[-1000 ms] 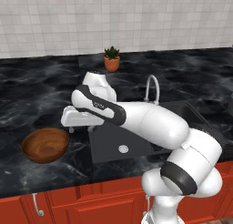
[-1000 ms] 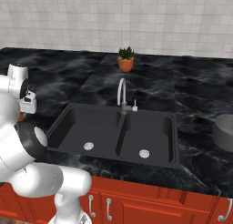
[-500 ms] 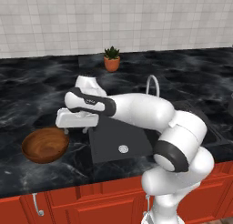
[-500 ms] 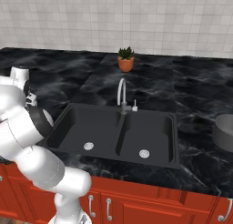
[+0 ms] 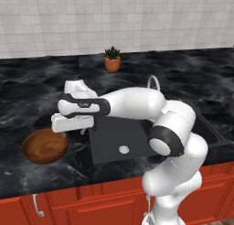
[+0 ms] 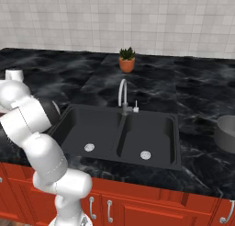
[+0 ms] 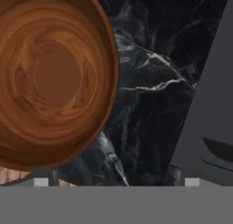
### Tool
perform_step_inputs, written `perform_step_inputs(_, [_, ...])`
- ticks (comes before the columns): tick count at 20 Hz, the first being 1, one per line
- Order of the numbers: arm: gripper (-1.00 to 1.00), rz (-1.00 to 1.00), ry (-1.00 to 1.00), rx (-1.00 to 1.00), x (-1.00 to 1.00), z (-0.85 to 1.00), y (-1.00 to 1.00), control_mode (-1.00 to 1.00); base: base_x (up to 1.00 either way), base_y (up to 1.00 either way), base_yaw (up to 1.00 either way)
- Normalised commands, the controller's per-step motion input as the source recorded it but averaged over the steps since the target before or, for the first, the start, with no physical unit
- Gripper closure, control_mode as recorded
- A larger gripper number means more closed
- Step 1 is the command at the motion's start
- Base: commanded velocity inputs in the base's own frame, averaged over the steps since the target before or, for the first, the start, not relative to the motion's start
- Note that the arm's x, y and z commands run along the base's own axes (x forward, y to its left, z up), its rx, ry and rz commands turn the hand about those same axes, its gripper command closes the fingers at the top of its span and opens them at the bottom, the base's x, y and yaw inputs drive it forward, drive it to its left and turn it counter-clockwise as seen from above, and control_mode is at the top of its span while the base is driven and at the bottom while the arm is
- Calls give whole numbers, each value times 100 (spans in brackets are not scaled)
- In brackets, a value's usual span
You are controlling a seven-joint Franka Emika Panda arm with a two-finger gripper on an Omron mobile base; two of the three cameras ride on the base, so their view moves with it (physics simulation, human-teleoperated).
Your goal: Place the saucepan in the left basin and the bowl in the right basin of the sink.
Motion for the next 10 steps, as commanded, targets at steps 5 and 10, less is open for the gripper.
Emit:
perform_step_inputs(5, [-100,-2,-1,-1,23,-18,8,-100,0,0,0])
perform_step_inputs(10, [-100,-4,-5,0,24,-19,10,-100,0,0,0])
